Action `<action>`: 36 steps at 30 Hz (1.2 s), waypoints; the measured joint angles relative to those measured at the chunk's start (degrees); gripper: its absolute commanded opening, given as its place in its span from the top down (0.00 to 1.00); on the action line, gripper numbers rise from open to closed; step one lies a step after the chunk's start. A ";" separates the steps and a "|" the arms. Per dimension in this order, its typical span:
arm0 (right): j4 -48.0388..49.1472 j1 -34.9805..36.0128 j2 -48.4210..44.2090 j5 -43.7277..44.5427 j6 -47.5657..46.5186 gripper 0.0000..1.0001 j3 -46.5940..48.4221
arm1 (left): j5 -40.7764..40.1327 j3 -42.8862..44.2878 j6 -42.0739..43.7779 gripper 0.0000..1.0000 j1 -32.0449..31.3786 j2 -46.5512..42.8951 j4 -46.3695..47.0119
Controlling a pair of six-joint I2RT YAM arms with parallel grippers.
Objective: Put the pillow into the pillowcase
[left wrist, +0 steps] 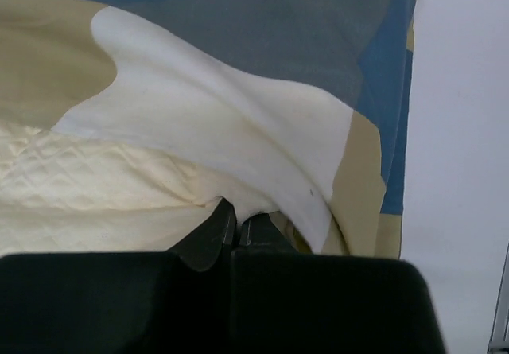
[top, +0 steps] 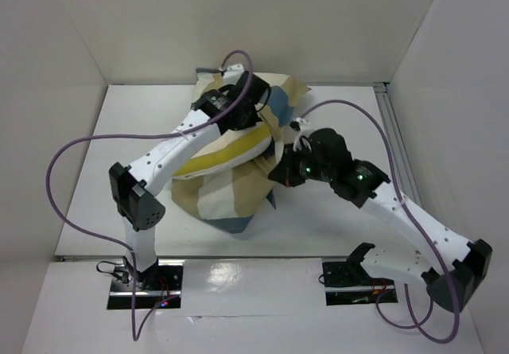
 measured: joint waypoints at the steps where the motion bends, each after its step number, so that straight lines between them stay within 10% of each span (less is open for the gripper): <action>1: -1.53 0.00 -2.82 1.22 0.52 1.00 -2.62 | 0.57 0.52 -0.50 1.00 -0.90 1.31 0.44; 6: -10.49 -0.13 -6.73 9.22 4.15 1.00 -11.43 | 6.88 1.05 -0.68 0.79 -6.67 11.91 1.73; 7: -13.11 -0.15 -6.67 11.58 4.96 0.69 -11.45 | 8.57 0.50 -0.17 0.65 -7.45 12.90 1.99; 9: -17.44 -0.11 -6.86 14.03 6.82 0.28 -10.03 | 12.63 -0.48 1.99 0.00 -8.41 13.40 2.27; 11: -21.38 0.31 -6.97 16.26 7.28 0.11 -5.92 | 15.37 -0.57 4.37 0.00 -8.68 12.59 3.32; 15: -21.88 0.52 -4.87 19.50 6.58 0.10 5.11 | 18.53 -4.57 9.14 0.01 -5.77 4.94 5.68; 19: -18.43 1.11 2.01 21.53 4.66 0.11 10.58 | 19.58 -15.45 10.93 0.28 1.77 -11.34 7.30; 29: -5.05 12.96 35.95 22.21 1.36 0.01 14.69 | 24.98 -53.99 11.23 0.05 25.31 -36.04 15.15; 31: -3.85 14.08 39.80 23.12 0.37 0.21 14.88 | 27.28 -62.38 10.99 0.03 26.29 -35.95 17.59; 34: -3.41 13.73 42.21 24.48 -1.03 1.00 16.13 | 29.88 -72.89 8.63 0.05 27.06 -36.17 21.14; 36: -2.47 12.44 42.16 23.34 -1.09 1.00 16.52 | 30.99 -77.72 6.56 0.05 27.34 -37.03 23.32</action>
